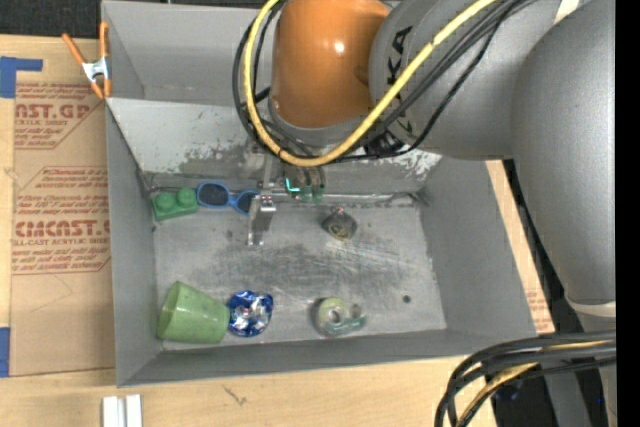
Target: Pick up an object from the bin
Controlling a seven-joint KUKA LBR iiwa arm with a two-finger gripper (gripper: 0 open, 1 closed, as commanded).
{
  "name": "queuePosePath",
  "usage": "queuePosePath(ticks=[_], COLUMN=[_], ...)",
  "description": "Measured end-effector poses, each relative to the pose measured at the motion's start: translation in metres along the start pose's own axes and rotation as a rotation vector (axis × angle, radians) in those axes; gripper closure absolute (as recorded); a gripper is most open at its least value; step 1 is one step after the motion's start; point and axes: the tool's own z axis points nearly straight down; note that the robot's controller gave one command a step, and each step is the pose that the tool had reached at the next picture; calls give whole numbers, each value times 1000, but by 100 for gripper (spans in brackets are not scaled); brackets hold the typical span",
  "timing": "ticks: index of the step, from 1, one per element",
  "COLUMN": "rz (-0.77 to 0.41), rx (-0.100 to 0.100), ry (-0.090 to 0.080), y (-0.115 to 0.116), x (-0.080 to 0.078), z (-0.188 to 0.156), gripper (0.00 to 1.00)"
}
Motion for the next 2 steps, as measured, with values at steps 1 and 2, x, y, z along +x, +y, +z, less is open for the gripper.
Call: queuePosePath(ticks=[1, 2], rz=[167, 91], rx=[-5, -5], ry=[-13, -10], y=[-19, 85], x=[-9, -7], z=[113, 97], gripper=[0, 0])
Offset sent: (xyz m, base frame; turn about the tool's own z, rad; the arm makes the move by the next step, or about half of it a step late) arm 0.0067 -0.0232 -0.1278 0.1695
